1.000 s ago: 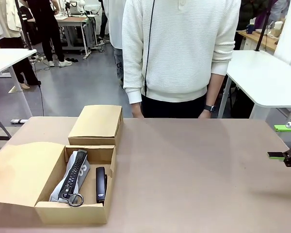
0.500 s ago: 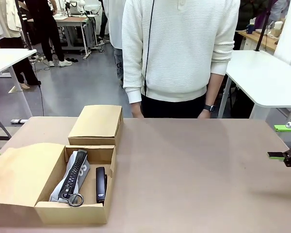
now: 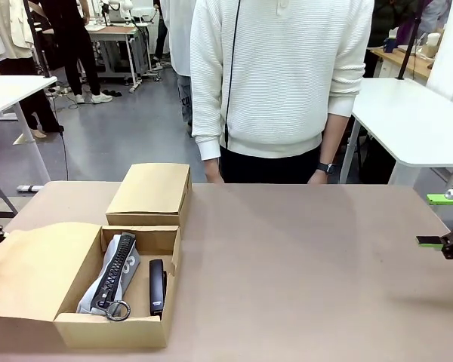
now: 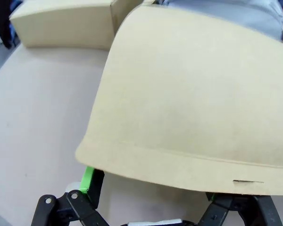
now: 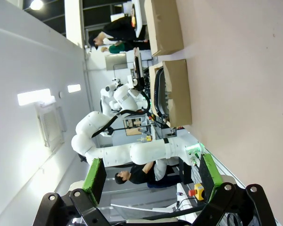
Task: Place items inside the box.
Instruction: Close the lid of the Mailer Box closest to the robot.
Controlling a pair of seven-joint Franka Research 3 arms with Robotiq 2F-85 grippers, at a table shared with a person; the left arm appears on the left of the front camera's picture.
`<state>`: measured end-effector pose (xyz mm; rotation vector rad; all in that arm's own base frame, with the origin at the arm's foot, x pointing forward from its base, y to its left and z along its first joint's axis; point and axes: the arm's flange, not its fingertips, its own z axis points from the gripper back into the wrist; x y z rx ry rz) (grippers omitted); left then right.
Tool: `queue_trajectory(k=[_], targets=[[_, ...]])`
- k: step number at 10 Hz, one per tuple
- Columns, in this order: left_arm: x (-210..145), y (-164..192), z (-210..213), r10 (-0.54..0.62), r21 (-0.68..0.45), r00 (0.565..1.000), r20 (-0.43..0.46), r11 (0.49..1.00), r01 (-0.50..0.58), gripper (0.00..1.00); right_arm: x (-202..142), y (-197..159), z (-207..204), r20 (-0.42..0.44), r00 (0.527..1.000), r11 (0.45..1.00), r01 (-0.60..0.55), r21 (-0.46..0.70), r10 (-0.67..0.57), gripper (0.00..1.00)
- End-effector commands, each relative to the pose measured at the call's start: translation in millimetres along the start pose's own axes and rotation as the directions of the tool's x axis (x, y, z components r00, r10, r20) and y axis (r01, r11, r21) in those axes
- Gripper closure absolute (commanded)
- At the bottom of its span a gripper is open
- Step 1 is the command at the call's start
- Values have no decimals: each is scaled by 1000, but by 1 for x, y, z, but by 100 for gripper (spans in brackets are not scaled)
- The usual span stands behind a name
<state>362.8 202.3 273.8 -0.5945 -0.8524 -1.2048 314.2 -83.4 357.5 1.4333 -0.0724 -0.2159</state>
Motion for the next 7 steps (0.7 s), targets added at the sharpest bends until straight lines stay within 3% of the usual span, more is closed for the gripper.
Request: queue_trajectory(k=[1,3,7], targets=[[-1,4,14,-34,-28,978,205,999,41,0,0,3,0,4,1000,1000,19,-6,-19,0],[12,-6,23,-75,-27,928,364,995,91,0,0,3,0,4,1000,1000,19,-6,-19,0],[59,-37,15,-189,-4,825,533,974,226,0,0,3,0,4,1000,1000,19,-6,-19,0]])
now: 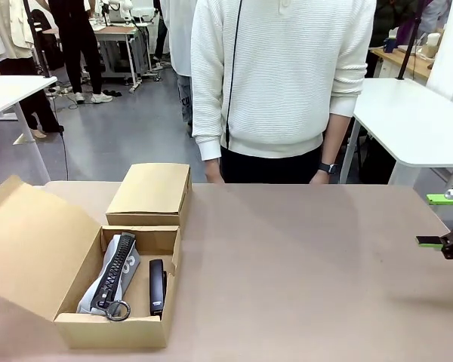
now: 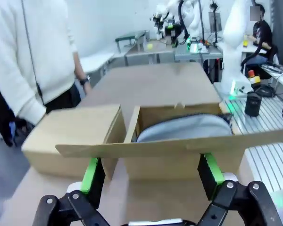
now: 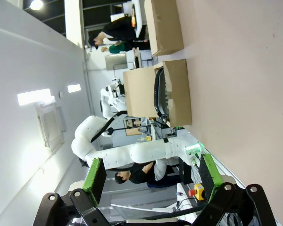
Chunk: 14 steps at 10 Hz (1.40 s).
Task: Place items inside the box.
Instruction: Close the lid of the Mailer Box closest to the robot.
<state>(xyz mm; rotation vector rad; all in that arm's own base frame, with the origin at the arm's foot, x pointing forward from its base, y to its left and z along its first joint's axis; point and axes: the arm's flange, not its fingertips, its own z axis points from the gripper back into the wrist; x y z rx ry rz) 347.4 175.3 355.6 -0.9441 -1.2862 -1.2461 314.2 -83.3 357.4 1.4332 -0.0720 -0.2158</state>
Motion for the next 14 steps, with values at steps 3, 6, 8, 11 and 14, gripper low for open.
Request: queue_trajectory(k=[3,6,8,11,14], targets=[[8,-38,-64,-170,-40,983,75,984,173,0,0,4,0,5,1000,1000,18,-6,-18,0],[14,-40,-137,-152,-191,988,36,969,156,0,0,4,0,5,1000,1000,18,-6,-18,0],[7,-40,-173,-112,-197,994,15,974,113,0,0,4,0,5,1000,1000,18,-6,-18,0],[-21,-43,-227,-74,-169,993,-95,984,57,0,0,4,0,5,1000,1000,18,-6,-18,0],[-39,-55,-257,-97,-181,976,-196,982,61,0,0,4,0,5,1000,1000,18,-6,-18,0]])
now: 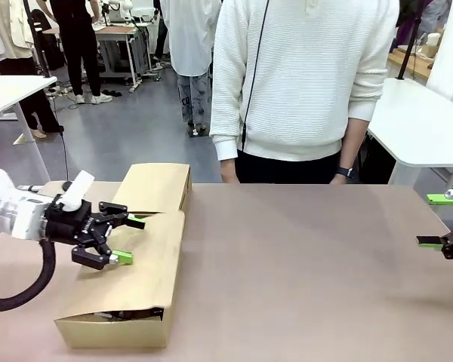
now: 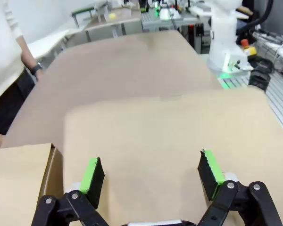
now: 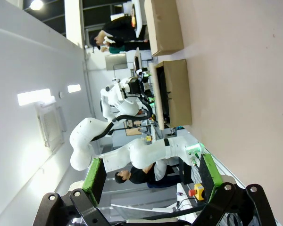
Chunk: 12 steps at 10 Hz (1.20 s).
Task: Place items inside the box.
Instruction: Close the lid of the Mailer Box closest to the robot.
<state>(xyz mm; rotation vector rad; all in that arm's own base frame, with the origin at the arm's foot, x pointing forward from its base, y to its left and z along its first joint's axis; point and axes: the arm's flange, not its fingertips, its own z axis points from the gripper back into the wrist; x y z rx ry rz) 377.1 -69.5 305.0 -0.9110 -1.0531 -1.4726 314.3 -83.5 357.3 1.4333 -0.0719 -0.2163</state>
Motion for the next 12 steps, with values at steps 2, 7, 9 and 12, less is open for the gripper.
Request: queue_trajectory(k=[2,7,9,12], targets=[[-21,-43,-23,-56,18,993,-105,998,59,0,0,4,0,5,1000,1000,18,-6,-18,0],[-22,-44,-12,-58,14,990,-130,998,61,0,0,4,0,5,1000,1000,18,-6,-18,0],[3,-45,5,12,-6,999,-41,1000,-12,0,0,4,0,5,1000,1000,18,-6,-18,0],[58,-59,50,230,-114,968,104,969,-219,0,0,4,0,5,1000,1000,18,-6,-18,0]])
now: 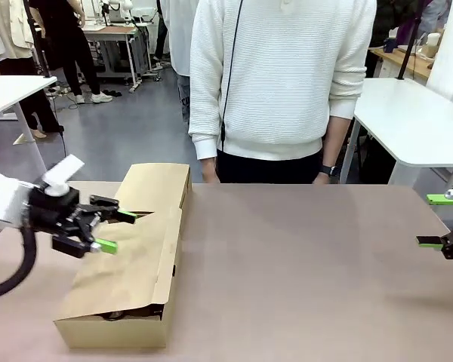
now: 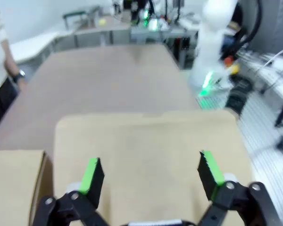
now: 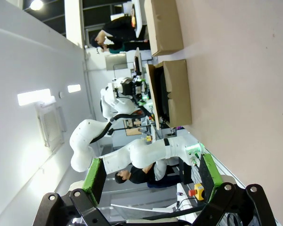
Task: Place items inside the box.
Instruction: Close the lid of the Mailer Box closest to the robot.
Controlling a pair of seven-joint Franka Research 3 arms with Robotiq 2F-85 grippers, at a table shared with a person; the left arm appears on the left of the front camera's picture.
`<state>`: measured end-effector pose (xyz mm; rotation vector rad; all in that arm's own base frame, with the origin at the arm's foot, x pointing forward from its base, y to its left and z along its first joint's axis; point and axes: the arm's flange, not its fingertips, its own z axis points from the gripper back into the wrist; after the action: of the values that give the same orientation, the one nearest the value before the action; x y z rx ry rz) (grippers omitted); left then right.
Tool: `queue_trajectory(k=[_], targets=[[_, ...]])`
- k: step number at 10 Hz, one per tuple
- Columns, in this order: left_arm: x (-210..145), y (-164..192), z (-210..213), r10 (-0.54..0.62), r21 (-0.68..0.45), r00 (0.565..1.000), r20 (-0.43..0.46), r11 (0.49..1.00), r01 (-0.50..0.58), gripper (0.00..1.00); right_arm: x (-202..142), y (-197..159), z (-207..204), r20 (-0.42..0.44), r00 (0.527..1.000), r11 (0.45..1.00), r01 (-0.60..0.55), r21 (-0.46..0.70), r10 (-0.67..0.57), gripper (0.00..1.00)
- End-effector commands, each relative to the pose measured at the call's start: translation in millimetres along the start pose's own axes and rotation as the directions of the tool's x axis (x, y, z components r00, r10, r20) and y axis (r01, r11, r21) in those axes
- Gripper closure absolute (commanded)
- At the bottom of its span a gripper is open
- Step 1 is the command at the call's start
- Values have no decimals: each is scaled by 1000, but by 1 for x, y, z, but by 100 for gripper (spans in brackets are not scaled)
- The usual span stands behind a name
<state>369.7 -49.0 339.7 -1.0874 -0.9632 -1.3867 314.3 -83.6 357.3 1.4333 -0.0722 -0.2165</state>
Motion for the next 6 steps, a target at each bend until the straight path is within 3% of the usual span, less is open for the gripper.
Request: queue_trajectory(k=[1,2,3,5,6], targets=[[40,-68,23,247,21,958,147,967,-253,0,0,4,0,4,1000,1000,18,-6,-18,0],[50,-72,32,393,11,900,188,916,-402,0,0,4,0,4,1000,1000,18,-6,-18,0],[57,-78,44,514,-79,836,191,857,-509,0,0,4,0,4,1000,1000,18,-6,-18,0],[63,-84,69,788,-264,577,214,615,-743,0,0,4,0,4,1000,1000,18,-6,-18,0],[60,-85,74,831,-302,516,207,556,-775,0,0,4,0,4,1000,1000,18,-6,-18,0]])
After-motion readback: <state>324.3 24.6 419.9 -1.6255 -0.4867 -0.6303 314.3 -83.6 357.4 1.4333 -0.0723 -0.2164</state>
